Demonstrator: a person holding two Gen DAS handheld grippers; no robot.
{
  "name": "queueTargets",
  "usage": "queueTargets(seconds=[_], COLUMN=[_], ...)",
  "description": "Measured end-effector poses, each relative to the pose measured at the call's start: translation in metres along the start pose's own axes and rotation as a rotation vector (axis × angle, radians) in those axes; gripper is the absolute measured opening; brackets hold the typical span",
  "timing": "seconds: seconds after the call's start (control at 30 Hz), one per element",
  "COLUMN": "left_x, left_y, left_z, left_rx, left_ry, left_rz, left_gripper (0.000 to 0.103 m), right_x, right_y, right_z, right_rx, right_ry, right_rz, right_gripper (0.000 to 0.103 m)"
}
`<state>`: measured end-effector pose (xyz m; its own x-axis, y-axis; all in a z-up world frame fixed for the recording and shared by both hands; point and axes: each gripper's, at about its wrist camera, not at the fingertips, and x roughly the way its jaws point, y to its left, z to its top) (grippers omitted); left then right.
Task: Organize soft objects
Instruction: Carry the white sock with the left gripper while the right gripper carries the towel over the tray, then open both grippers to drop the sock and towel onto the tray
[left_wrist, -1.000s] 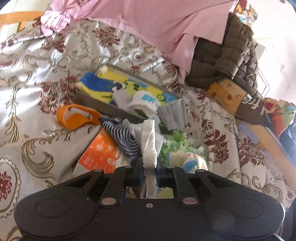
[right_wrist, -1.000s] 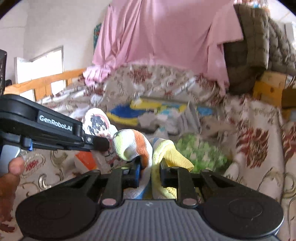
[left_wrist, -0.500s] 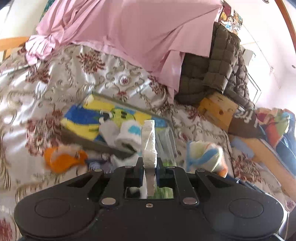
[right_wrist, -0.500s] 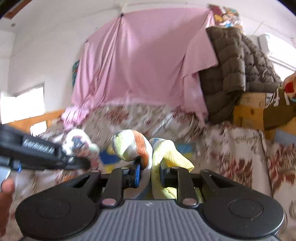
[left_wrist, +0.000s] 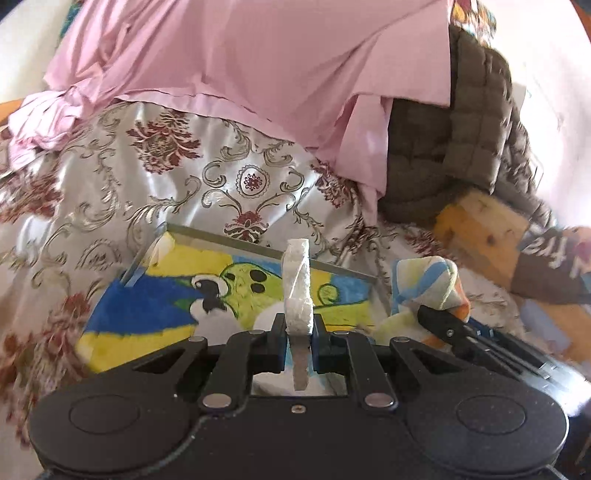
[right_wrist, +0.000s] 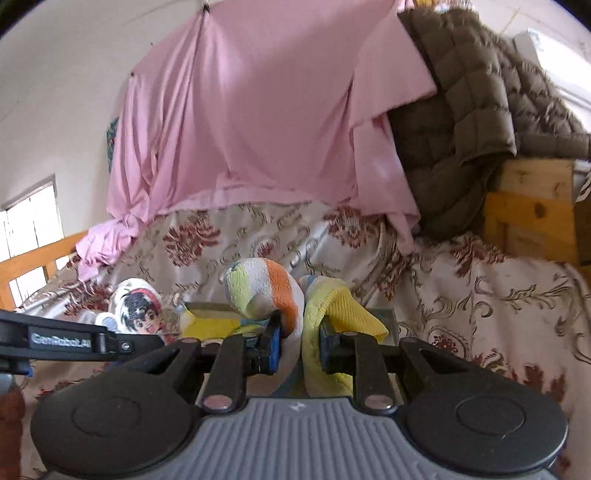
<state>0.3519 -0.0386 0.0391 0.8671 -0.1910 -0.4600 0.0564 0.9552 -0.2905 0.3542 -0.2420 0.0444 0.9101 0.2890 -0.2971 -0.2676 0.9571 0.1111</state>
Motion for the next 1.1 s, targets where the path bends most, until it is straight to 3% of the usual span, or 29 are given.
queueTargets(seconds=[0.33, 0.47, 0.83, 0.97, 1.1], left_x=[0.083, 0.099, 0.107, 0.102, 0.094], left_y=[-0.017, -0.028, -0.019, -0.014, -0.008], left_z=[0.005, 0.002, -0.003, -0.002, -0.001], left_rx=[0.188, 0.257, 0.129, 0.099, 0.060], left_ry=[0.102, 0.109, 0.150, 0.139, 0.127], left_rz=[0.145, 0.185, 0.162, 0.162, 0.158], left_gripper=[0.014, 0.014, 0.021, 0.032, 0.038], right_x=[0.038, 0.044, 0.042, 0.041, 0.037], right_y=[-0.035, -0.045, -0.059, -0.056, -0.052], right_z=[-0.006, -0.007, -0.006, -0.005, -0.002], right_rx=[0.067, 0.102, 0.163, 0.159, 0.138], right_ry=[0.122, 0.168, 0.175, 0.170, 0.154], right_rz=[-0.026, 0.005, 0.035, 0.041, 0.031], right_gripper=[0.029, 0.049, 0.076, 0.085, 0.091])
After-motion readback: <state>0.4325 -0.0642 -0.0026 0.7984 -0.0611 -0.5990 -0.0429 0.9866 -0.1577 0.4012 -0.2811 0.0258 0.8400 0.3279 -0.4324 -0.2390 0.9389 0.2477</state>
